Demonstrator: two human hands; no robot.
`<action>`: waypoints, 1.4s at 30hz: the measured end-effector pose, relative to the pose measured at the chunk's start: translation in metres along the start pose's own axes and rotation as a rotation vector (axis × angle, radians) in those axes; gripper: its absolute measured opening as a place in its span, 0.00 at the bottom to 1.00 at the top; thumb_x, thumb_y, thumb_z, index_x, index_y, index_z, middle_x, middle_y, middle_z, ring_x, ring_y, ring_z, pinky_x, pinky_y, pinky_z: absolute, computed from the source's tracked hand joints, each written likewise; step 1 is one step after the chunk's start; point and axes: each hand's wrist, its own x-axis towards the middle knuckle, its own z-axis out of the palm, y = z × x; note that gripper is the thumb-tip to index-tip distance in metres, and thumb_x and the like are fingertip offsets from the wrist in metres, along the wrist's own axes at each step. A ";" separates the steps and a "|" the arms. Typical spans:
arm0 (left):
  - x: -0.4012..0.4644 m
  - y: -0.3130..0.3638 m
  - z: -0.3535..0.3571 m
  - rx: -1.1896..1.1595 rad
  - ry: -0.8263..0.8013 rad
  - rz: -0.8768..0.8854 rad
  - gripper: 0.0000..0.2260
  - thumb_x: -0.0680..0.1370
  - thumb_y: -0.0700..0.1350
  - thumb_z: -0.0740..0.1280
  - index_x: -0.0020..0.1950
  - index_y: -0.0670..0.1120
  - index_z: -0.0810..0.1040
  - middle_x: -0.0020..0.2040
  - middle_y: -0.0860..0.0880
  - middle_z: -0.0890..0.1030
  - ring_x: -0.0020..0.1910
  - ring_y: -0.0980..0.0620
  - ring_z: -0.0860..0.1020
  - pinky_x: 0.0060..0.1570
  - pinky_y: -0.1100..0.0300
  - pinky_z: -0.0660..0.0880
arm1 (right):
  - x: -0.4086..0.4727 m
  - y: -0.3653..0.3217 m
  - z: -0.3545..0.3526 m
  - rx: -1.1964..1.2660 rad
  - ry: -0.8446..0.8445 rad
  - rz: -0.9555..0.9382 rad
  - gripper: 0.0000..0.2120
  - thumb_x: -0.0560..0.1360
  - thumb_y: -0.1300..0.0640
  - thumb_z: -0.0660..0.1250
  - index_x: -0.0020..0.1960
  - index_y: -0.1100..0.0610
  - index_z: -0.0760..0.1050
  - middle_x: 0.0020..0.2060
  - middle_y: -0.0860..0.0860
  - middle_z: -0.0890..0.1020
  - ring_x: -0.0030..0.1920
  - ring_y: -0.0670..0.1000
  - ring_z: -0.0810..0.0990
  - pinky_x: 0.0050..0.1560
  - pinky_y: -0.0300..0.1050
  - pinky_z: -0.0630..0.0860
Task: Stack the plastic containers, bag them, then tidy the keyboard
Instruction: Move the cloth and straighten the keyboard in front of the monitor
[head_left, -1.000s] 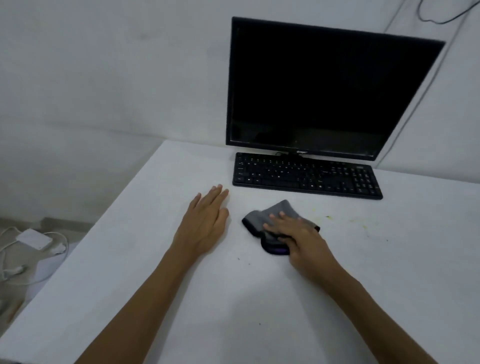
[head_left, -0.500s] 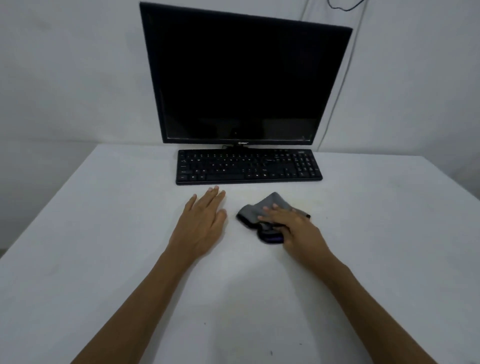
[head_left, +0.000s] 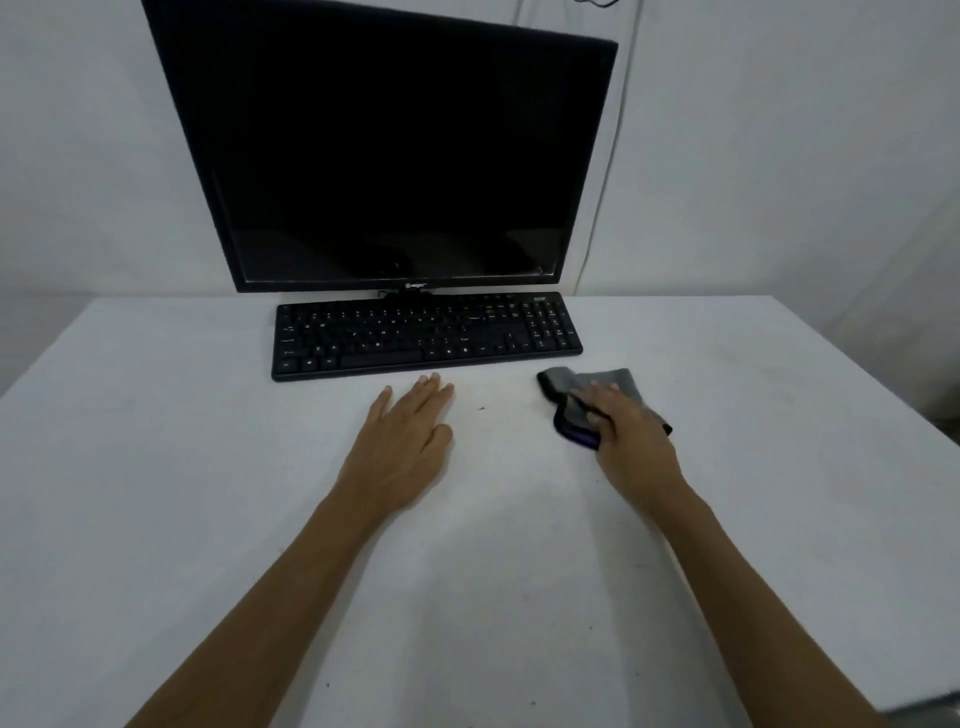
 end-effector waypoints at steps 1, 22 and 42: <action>0.002 0.001 0.002 0.011 -0.001 0.004 0.30 0.83 0.50 0.48 0.86 0.47 0.60 0.87 0.48 0.57 0.86 0.53 0.54 0.85 0.47 0.45 | 0.007 -0.003 0.002 -0.067 0.026 0.069 0.22 0.87 0.61 0.60 0.78 0.47 0.75 0.81 0.51 0.72 0.84 0.57 0.64 0.82 0.63 0.60; 0.004 -0.004 0.009 0.080 0.061 -0.035 0.35 0.83 0.59 0.38 0.87 0.46 0.59 0.87 0.49 0.57 0.86 0.55 0.51 0.85 0.43 0.45 | -0.026 -0.056 0.032 -0.243 -0.228 -0.200 0.26 0.85 0.32 0.45 0.82 0.28 0.58 0.85 0.39 0.58 0.87 0.50 0.50 0.84 0.68 0.46; -0.022 -0.032 -0.033 -0.074 0.224 -0.133 0.28 0.86 0.53 0.48 0.85 0.47 0.65 0.86 0.51 0.60 0.85 0.57 0.55 0.85 0.49 0.46 | -0.015 -0.067 0.046 -0.221 -0.188 -0.273 0.31 0.84 0.36 0.48 0.85 0.41 0.61 0.83 0.41 0.65 0.86 0.47 0.57 0.83 0.55 0.59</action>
